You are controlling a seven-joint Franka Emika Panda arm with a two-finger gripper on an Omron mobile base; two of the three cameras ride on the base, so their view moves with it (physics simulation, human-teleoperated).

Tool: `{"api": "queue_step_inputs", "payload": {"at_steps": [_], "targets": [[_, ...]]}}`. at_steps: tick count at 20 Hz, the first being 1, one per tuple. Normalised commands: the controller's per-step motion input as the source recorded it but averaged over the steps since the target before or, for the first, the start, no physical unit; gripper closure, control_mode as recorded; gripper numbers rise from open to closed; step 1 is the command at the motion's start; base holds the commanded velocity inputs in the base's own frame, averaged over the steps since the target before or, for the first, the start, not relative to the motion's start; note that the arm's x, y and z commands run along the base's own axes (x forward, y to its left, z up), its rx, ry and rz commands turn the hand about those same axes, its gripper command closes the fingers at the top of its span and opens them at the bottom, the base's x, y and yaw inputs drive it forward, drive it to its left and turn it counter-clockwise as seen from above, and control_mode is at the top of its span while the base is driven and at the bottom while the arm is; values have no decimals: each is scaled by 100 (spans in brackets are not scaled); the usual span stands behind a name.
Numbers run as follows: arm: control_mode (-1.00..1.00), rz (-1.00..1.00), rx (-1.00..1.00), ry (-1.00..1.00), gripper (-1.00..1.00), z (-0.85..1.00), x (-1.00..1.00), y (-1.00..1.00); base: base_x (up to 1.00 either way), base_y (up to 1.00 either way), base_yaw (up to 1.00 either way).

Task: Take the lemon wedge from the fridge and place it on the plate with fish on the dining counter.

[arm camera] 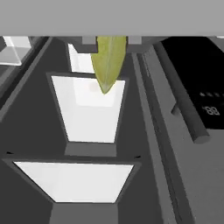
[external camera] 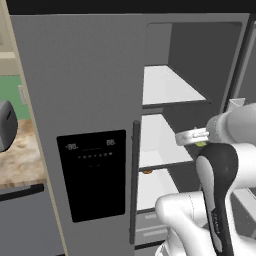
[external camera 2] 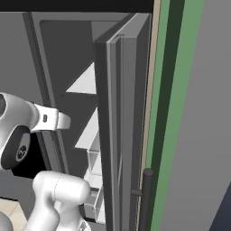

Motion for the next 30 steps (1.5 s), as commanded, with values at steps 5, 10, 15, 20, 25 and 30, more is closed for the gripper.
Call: {"api": "queue_step_inputs", "payload": {"at_steps": [5, 10, 15, 20, 25, 30], "targets": [[100, 0, 0, 0, 100, 0, 0, 0, -100, 43, 36], [100, 0, 0, 0, 100, 0, 0, 0, -84, 12, 68], [100, 0, 0, 0, 100, 0, 0, 0, -7, 0, 99], [100, 0, 0, 0, 100, 0, 0, 0, 0, 0, 100], [100, 0, 0, 0, 100, 0, 0, 0, 0, 0, 100], [100, 0, 0, 0, 100, 0, 0, 0, 0, 0, 100]]}}
